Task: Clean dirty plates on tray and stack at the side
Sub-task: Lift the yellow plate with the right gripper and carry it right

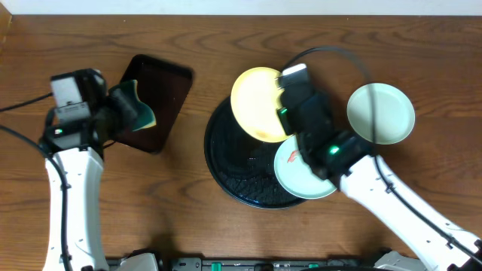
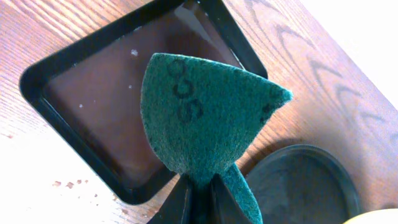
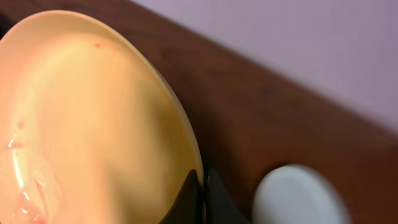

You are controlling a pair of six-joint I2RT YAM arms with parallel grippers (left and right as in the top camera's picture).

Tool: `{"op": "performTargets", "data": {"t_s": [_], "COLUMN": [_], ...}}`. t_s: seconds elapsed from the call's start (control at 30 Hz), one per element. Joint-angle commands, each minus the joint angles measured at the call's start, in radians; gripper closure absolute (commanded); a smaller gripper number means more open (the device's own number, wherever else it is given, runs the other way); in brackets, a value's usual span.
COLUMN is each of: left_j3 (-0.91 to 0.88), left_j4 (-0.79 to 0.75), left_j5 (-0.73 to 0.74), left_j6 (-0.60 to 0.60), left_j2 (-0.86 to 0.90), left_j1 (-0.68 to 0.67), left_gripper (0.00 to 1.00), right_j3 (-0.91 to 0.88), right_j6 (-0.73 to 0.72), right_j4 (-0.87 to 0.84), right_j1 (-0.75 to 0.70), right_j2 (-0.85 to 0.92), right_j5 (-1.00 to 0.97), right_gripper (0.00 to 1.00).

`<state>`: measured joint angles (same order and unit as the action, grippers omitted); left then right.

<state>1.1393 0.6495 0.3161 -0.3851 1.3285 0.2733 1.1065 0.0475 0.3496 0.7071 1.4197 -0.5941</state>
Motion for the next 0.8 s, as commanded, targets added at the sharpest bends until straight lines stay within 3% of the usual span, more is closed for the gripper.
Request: {"op": "performTargets", "data": {"t_s": [0.0, 0.23, 0.37, 0.57, 0.77], "left_j3": [-0.003, -0.006, -0.006, -0.006, -0.006], "left_j4": [0.002, 0.009, 0.017, 0.017, 0.017], "left_j5": [0.114, 0.114, 0.114, 0.114, 0.114], "left_j6": [0.030, 0.038, 0.050, 0.053, 0.053], "left_j2": [0.026, 0.069, 0.090, 0.095, 0.095], "left_j1": [0.052, 0.064, 0.064, 0.064, 0.064], "left_gripper": [0.92, 0.92, 0.92, 0.92, 0.92], "right_j3": [0.008, 0.008, 0.008, 0.008, 0.008], "right_j6": [0.295, 0.598, 0.669, 0.663, 0.512], "right_j4": [-0.055, -0.238, -0.296, -0.294, -0.277], "right_j1": [0.100, 0.249, 0.294, 0.310, 0.299], "right_j2": [-0.019, -0.019, -0.019, -0.019, -0.019], "right_j5": [-0.357, -0.552, -0.603, -0.606, -0.605], "right_gripper": [0.99, 0.99, 0.99, 0.99, 0.99]}}
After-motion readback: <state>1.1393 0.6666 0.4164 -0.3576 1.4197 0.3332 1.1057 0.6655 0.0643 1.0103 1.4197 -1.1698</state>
